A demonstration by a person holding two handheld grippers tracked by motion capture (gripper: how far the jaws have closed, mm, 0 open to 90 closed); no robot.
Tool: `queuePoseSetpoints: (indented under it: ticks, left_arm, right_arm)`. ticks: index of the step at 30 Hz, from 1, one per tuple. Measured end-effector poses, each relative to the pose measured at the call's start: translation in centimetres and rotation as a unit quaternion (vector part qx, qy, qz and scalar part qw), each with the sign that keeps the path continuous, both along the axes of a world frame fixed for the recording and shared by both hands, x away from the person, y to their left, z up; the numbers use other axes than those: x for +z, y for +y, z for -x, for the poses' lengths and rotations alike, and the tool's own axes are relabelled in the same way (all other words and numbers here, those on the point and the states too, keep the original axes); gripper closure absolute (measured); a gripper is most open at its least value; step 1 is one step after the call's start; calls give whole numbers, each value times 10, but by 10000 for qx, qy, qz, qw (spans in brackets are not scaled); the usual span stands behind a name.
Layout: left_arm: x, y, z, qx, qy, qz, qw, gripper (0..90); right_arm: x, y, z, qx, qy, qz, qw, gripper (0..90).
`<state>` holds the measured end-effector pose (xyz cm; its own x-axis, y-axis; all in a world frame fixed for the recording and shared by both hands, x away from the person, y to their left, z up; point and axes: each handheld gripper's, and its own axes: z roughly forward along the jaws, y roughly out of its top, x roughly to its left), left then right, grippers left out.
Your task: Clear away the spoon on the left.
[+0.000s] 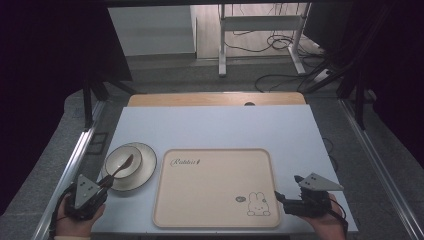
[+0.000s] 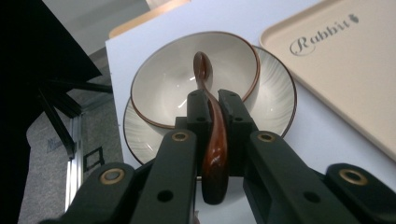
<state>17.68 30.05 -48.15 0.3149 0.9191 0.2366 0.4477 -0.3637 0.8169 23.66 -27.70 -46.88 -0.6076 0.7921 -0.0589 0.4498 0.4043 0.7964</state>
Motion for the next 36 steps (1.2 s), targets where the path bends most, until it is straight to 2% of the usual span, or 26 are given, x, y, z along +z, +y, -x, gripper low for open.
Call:
queuePoseSetpoints:
  ticks: [13, 26, 36]
  left_arm:
    - [19, -2, 7, -31, -302, 174, 9994, 853]
    - [30, -5, 10, -90, -481, 314, 9983, 853]
    - [43, -12, 7, -246, -618, 386, 9970, 852]
  right_arm:
    - [0, 0, 0, -14, -3, 9, 10000, 159]
    - [-1, -1, 0, -41, -3, 30, 10000, 160]
    - [-1, -1, -1, -51, 3, 34, 10000, 160]
